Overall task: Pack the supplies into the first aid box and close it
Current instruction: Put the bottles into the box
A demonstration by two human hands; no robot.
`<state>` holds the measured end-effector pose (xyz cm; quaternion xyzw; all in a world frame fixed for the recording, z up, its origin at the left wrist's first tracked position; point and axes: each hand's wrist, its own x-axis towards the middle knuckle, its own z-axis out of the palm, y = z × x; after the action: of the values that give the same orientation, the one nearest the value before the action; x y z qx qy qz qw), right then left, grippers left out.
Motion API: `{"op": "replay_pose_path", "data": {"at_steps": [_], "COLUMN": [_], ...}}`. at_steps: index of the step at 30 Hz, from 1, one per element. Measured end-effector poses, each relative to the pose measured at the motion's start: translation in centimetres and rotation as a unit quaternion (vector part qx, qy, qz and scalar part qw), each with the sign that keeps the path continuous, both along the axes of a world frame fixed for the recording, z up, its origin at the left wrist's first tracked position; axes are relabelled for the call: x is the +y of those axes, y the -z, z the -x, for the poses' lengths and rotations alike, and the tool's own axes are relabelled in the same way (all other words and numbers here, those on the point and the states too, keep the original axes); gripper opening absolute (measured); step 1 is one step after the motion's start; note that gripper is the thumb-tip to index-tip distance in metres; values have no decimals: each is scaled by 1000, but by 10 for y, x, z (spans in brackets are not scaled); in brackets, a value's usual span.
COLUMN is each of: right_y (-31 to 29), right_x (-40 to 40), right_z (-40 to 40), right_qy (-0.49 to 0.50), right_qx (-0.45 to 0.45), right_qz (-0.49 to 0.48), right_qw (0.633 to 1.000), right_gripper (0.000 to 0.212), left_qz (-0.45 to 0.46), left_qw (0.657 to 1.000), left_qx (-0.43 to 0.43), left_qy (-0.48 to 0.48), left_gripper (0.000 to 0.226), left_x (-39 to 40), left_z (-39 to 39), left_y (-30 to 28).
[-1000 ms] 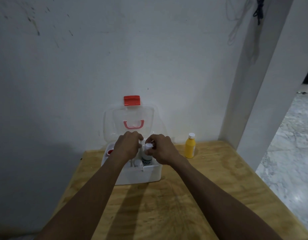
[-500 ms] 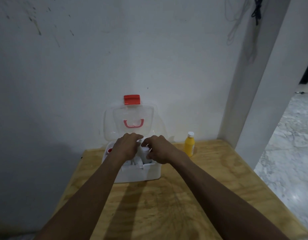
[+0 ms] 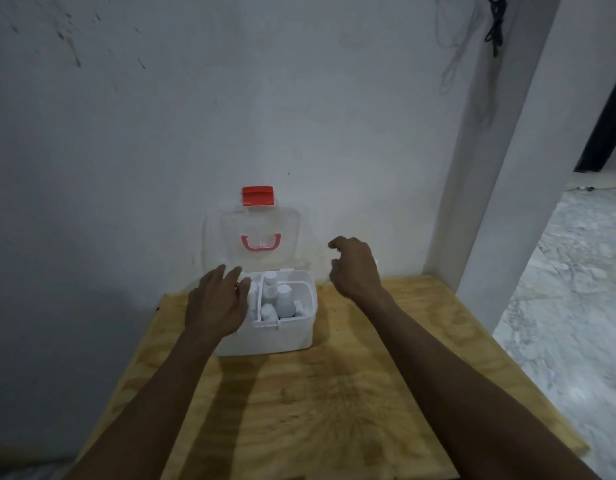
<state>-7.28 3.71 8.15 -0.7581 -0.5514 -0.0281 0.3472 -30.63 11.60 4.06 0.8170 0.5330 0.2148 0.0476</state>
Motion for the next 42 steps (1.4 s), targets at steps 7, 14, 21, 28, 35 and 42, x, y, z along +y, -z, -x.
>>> {"op": "replay_pose_path", "data": {"at_steps": [7, 14, 21, 28, 35, 42], "right_y": [25, 39, 27, -46, -48, -14], "right_x": [2, 5, 1, -7, 8, 22], "right_z": [-41, -53, -55, -22, 21, 37], "right_qy": [83, 78, 66, -3, -86, -113], "right_qx": [-46, -21, -6, 11, 30, 29], "right_qz": [143, 117, 88, -67, -42, 41], "right_qw": [985, 990, 994, 998, 995, 992], "right_gripper": [50, 35, 38, 26, 28, 29], "left_qz": [58, 76, 77, 83, 74, 82], "left_qw": [998, 997, 997, 996, 997, 996], "left_qx": [-25, 16, 26, 30, 28, 36], "left_qy": [6, 9, 6, -1, 3, -1], "left_gripper": [61, 78, 92, 86, 86, 60], "left_x": [2, 13, 21, 23, 23, 18], "left_z": [8, 10, 10, 9, 10, 9], "left_y": [18, 29, 35, 39, 40, 37]}}
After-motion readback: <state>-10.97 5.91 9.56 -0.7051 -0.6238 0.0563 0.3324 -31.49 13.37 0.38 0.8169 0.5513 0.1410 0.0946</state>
